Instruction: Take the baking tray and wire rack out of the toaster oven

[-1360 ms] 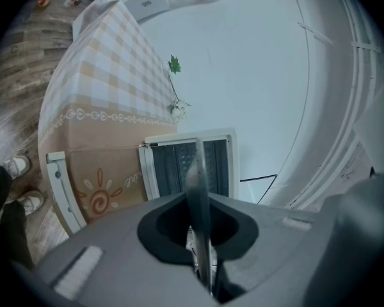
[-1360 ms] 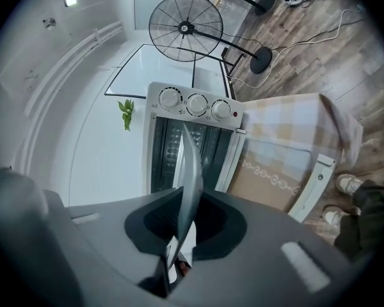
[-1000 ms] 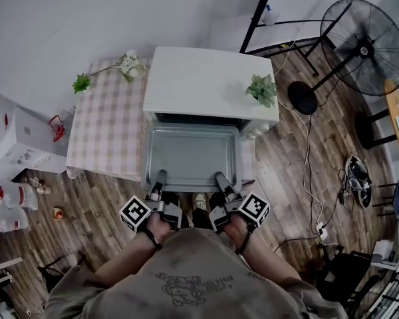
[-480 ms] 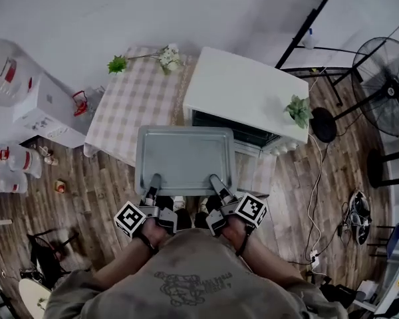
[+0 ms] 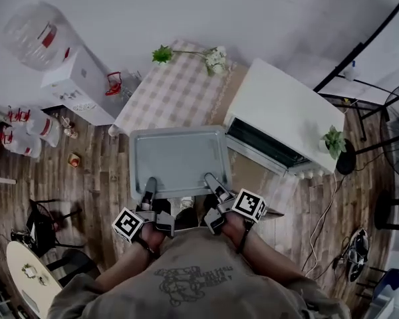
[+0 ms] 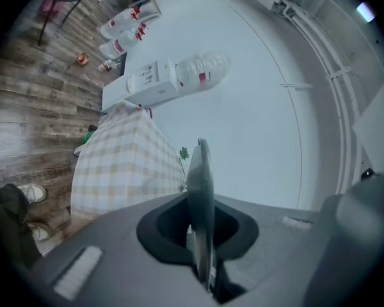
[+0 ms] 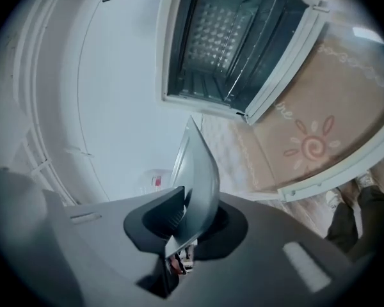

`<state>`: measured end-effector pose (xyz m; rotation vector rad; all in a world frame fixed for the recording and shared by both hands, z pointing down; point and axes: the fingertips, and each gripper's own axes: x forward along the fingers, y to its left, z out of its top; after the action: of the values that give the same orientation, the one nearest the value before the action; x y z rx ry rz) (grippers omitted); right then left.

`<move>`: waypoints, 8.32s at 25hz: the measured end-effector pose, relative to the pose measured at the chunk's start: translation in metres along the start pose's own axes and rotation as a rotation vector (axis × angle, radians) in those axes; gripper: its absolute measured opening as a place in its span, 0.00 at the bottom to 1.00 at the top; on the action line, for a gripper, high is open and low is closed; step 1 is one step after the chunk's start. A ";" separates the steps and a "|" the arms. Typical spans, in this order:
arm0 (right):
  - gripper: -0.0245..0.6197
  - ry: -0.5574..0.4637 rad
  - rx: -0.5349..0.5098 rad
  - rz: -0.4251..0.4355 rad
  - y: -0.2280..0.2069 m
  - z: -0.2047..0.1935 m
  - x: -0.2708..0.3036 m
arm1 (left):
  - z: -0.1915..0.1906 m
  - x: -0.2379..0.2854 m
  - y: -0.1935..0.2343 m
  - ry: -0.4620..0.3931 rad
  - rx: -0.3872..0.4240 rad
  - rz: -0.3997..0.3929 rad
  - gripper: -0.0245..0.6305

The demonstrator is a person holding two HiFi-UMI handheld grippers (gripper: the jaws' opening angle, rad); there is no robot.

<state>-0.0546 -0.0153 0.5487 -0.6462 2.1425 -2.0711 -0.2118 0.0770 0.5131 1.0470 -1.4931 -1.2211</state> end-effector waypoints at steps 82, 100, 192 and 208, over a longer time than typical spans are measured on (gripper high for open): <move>0.78 0.185 -0.525 -0.549 -0.061 0.166 0.343 | 0.220 0.321 0.129 -0.019 0.189 0.469 0.60; 0.66 0.083 -0.375 -0.293 0.038 0.097 0.202 | 0.129 0.214 0.020 0.093 0.206 0.321 0.60; 0.09 -0.985 0.110 0.180 -0.148 0.313 -0.118 | -0.273 0.305 0.059 0.471 0.078 -0.226 0.05; 0.09 -0.909 0.175 0.043 -0.141 0.222 -0.150 | -0.249 0.213 0.064 0.540 0.120 -0.105 0.05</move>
<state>0.1923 -0.1671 0.6359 -1.1954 1.4161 -1.4610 -0.0216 -0.1717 0.6279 1.4164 -1.1067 -0.8295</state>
